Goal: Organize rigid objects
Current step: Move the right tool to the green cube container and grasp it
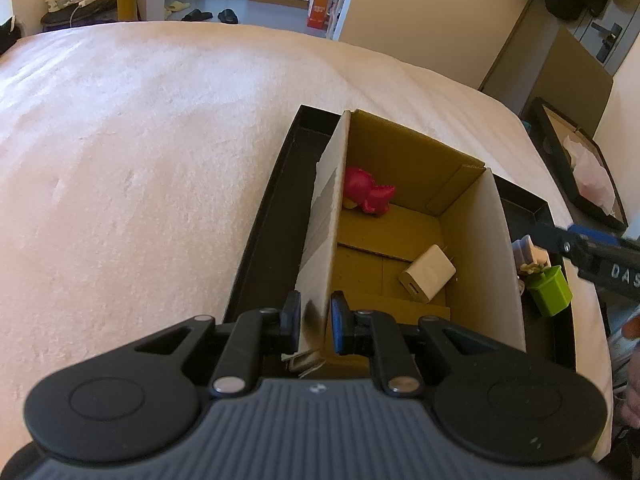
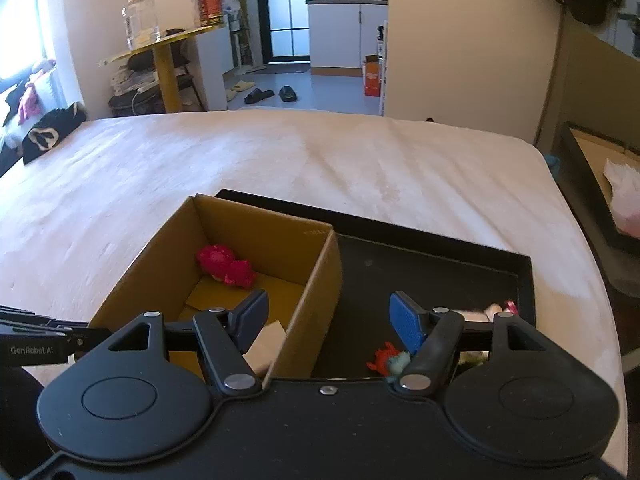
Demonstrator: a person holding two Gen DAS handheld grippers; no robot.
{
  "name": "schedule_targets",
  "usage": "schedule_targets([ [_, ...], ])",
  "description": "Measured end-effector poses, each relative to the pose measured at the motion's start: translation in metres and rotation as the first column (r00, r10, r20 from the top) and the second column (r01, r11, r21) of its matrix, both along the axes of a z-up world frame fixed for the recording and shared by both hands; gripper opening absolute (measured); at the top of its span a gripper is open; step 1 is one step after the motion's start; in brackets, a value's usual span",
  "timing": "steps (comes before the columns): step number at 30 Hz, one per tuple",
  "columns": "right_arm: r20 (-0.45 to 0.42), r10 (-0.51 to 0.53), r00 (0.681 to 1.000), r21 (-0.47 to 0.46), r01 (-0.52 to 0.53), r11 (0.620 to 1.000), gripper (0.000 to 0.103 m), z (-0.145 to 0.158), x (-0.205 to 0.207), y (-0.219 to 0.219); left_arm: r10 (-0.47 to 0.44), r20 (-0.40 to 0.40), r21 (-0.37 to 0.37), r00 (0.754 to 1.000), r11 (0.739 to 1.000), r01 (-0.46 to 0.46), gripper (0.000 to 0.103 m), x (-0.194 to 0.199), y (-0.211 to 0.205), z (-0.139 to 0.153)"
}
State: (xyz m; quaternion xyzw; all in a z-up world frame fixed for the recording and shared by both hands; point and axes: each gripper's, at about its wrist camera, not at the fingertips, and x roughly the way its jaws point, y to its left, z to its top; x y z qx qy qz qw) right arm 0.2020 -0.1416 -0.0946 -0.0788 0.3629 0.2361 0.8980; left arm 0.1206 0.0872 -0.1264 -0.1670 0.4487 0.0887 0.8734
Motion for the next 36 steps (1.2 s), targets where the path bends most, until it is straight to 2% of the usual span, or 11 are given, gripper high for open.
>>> schedule_targets([
  [9, -0.06, -0.12, 0.991, 0.015, 0.121, 0.993, 0.068, -0.012, -0.009, -0.027, -0.002, -0.002, 0.032, 1.0, 0.999, 0.002, 0.015, 0.0, -0.004, 0.002],
  [16, -0.075, -0.289, 0.954, 0.038, 0.292, 0.956, 0.068, -0.028, -0.016, -0.049, 0.002, -0.019, 0.063, 1.0, 0.998, -0.001, 0.019, 0.002, -0.008, 0.003],
  [18, -0.078, -0.33, 0.941, 0.04, 0.333, 0.942, 0.068, -0.033, -0.016, -0.054, 0.004, -0.032, 0.075, 0.999, 0.997, -0.001, 0.024, 0.003, -0.01, 0.002],
  [20, -0.079, -0.369, 0.926, 0.04, 0.373, 0.927, 0.068, -0.038, -0.015, -0.058, 0.006, -0.038, 0.084, 0.999, 0.996, -0.002, 0.036, 0.003, -0.011, 0.002],
  [23, -0.069, -0.414, 0.908, 0.036, 0.417, 0.908, 0.068, -0.044, -0.014, -0.062, 0.012, -0.035, 0.109, 0.999, 0.994, -0.008, 0.047, 0.003, -0.012, 0.003],
  [32, -0.044, -0.541, 0.84, 0.031, 0.542, 0.84, 0.079, -0.067, -0.004, -0.07, 0.007, -0.046, 0.162, 0.999, 0.987, 0.001, 0.055, 0.005, -0.019, 0.003],
  [36, -0.053, -0.576, 0.816, 0.031, 0.578, 0.816, 0.08, -0.076, 0.004, -0.074, 0.005, -0.053, 0.187, 0.999, 0.982, 0.005, 0.056, 0.008, -0.023, 0.002],
])
